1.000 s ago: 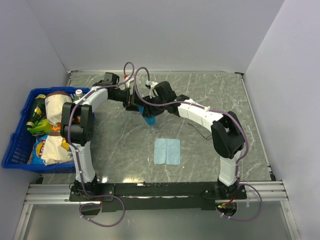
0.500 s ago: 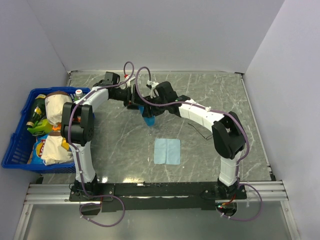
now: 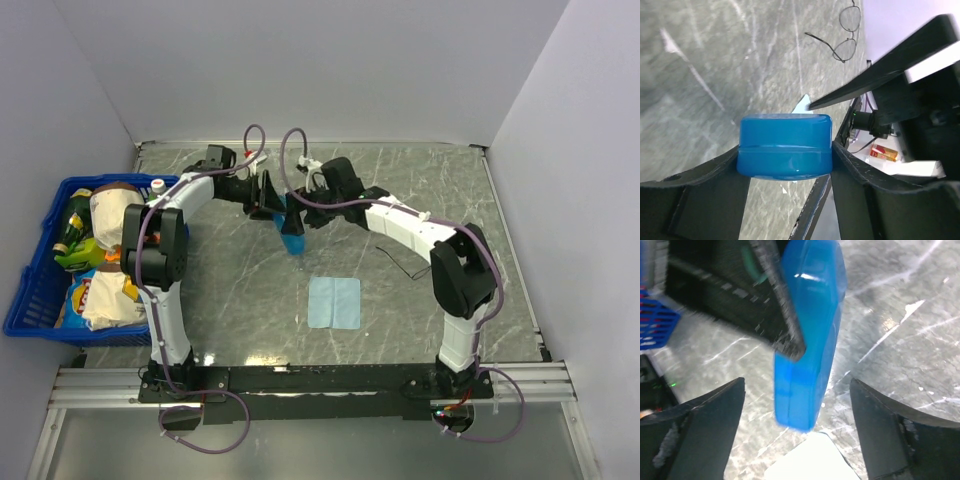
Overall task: Organize the sunglasses
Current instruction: Open the sunglasses case at the center of the board.
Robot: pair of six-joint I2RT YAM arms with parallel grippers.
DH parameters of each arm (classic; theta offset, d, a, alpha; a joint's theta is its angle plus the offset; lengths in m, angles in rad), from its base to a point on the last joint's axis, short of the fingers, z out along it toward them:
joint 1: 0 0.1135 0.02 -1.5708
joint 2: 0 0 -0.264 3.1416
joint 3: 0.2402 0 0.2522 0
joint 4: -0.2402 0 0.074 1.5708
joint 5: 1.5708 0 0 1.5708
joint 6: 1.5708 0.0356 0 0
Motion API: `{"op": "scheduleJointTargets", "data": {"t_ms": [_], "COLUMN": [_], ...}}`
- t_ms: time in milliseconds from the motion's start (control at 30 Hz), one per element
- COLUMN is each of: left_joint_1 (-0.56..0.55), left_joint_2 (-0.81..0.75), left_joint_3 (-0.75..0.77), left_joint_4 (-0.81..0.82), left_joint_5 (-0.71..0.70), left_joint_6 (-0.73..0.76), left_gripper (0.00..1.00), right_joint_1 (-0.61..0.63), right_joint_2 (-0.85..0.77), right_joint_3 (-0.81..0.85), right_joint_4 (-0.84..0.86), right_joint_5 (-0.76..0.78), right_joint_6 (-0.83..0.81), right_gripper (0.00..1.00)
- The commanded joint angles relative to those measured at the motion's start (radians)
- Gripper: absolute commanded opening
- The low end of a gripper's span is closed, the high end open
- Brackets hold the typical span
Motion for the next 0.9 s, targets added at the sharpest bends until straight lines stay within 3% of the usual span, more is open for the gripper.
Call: {"op": "scheduleJointTargets", "data": {"t_ms": [0,200,400,533,867], "left_joint_1": [0.028,0.033,0.033,0.031,0.025], "left_joint_2": [0.016,0.008,0.0,-0.02,0.009], "left_joint_3": [0.056,0.086,0.088,0.054,0.049], "left_joint_4": [-0.056,-0.159,-0.253,-0.187,-0.187], "left_joint_5": [-0.001,0.025,0.094,0.1,0.111], "left_joint_6": [0.049,0.18,0.304,0.267,0.28], "left_gripper": [0.64,0.66,0.68,0.66,0.57], "right_joint_1": [-0.078,-0.194,-0.205,-0.178,-0.141], "right_joint_2": [-0.077,-0.046,-0.03,0.0,0.075], "right_joint_3": [0.021,-0.006,-0.056,-0.05,0.022], "right_joint_4": [0.026,0.081,0.18,0.207,0.095], "right_joint_5": [-0.18,-0.529,-0.722,-0.707,-0.635], "right_joint_6": [-0.023,-0.031,0.016,0.041,-0.101], "right_gripper": [0.95,0.95,0.94,0.93,0.93]}}
